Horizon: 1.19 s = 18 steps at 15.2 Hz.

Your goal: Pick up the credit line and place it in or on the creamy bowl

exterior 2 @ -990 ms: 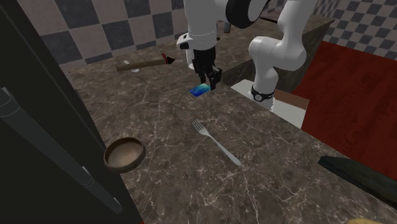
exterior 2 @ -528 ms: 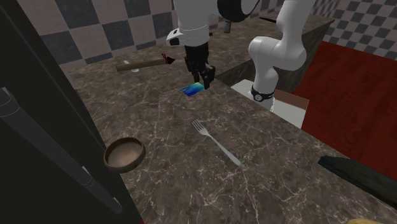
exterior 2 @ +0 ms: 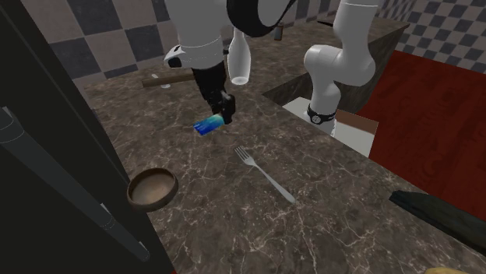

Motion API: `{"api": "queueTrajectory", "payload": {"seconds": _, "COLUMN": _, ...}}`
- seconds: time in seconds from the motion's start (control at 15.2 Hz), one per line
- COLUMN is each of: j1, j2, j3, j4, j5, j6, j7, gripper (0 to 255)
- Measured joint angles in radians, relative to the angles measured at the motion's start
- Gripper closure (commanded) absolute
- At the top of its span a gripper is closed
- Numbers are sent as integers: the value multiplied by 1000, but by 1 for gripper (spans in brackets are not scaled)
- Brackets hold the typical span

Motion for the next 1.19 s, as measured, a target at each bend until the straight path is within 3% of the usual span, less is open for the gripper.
{"api": "queueTrajectory", "payload": {"seconds": 0.46, "j1": -2, "j2": 288, "j3": 6, "j4": 358, "j5": 67, "j6": -79, "j7": -13, "gripper": 255}}
{"api": "queueTrajectory", "payload": {"seconds": 0.99, "j1": -52, "j2": 684, "j3": 28, "j4": 960, "j5": 138, "j6": -290, "j7": -2, "gripper": 255}}
{"api": "queueTrajectory", "payload": {"seconds": 1.19, "j1": -57, "j2": 718, "j3": 30, "j4": 999, "j5": 142, "j6": -295, "j7": -1, "gripper": 255}}
